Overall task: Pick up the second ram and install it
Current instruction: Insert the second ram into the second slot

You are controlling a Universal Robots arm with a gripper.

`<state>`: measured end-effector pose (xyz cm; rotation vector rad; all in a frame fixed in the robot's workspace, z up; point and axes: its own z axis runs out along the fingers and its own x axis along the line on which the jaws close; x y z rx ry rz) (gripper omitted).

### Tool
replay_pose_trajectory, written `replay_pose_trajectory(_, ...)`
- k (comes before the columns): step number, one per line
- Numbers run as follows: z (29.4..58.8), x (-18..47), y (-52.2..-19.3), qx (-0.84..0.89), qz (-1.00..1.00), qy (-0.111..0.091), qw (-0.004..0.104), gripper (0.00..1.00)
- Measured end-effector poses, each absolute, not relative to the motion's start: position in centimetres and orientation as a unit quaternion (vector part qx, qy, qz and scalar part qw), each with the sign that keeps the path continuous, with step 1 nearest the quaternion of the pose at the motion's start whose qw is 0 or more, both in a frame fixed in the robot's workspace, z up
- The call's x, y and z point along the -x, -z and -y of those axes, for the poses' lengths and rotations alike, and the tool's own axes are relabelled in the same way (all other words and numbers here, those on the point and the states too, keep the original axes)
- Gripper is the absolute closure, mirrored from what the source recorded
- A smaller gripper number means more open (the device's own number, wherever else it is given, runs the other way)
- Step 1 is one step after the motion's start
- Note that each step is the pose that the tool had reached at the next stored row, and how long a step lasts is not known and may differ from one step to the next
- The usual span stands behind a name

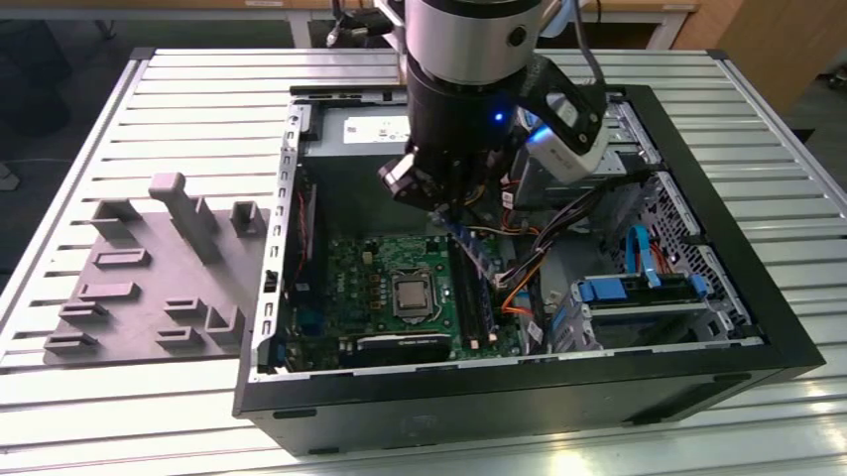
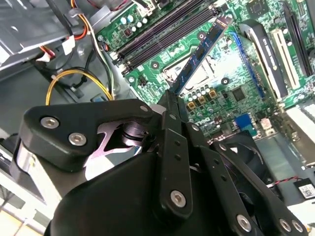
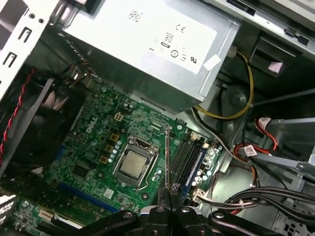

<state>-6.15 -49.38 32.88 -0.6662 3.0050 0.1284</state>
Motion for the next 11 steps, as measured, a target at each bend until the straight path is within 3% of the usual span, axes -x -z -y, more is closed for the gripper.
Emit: replay_pose_trajectory(11, 49.38, 6.15, -32.88, 0.168, -0.984, -0.040, 0.032, 0.88)
